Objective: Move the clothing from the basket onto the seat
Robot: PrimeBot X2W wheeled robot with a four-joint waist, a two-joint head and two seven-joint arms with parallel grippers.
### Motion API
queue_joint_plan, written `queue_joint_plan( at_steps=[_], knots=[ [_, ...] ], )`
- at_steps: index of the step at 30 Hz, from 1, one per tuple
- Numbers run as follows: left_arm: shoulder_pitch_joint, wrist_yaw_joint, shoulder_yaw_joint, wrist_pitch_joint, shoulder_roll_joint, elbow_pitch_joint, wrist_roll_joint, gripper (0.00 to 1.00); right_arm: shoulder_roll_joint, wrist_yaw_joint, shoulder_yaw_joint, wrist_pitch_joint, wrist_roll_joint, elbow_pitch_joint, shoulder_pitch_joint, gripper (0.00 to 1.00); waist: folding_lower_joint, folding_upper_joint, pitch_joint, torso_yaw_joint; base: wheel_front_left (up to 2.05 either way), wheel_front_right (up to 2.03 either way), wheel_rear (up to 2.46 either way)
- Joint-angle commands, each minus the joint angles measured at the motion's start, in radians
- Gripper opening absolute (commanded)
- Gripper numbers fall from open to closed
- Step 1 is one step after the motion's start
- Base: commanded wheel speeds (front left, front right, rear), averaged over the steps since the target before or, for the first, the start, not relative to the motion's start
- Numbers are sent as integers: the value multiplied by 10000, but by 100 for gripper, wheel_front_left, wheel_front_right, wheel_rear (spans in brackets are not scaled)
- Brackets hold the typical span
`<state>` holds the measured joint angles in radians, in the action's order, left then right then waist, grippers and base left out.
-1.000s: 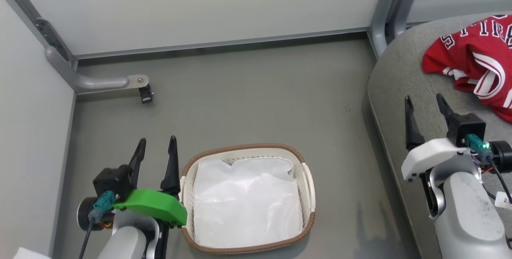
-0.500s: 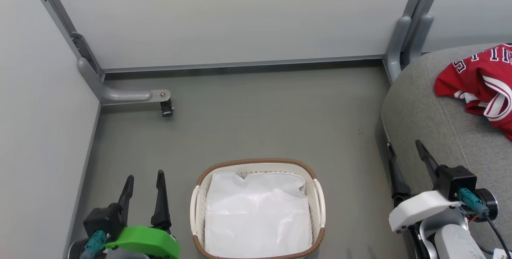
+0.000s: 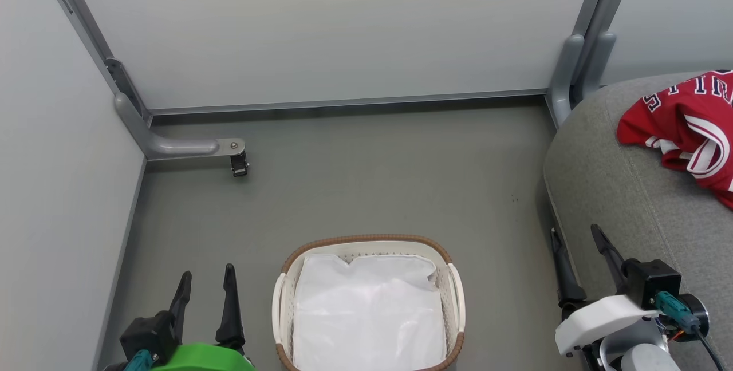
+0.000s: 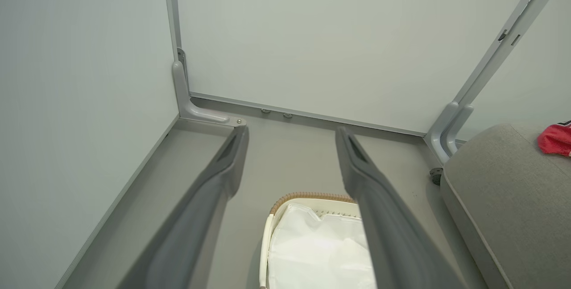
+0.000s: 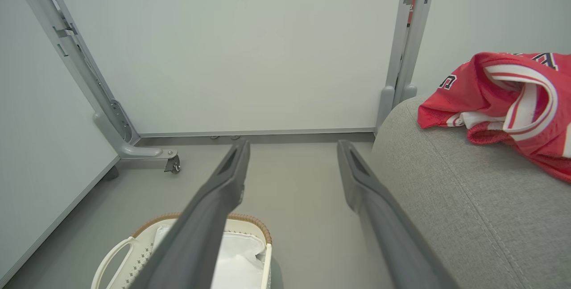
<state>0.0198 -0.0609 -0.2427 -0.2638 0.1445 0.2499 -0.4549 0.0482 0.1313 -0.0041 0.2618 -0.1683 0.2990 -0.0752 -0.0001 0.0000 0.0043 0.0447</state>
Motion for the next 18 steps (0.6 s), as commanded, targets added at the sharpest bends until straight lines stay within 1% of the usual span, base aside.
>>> queue_joint_plan(
  at_steps=[1, 18],
  knots=[
    [164, 65, 24, -7, -12, 43, 53, 100, 44, -11, 32, 47, -78, 50, 70, 100, 1, 0, -19, -13, 0, 0, 0],
    [38, 183, 119, -8, -128, 307, 157, 100, 44, -13, -42, 47, -151, 270, 19, 100, 1, 0, -74, 56, 0, 0, 0]
  ],
)
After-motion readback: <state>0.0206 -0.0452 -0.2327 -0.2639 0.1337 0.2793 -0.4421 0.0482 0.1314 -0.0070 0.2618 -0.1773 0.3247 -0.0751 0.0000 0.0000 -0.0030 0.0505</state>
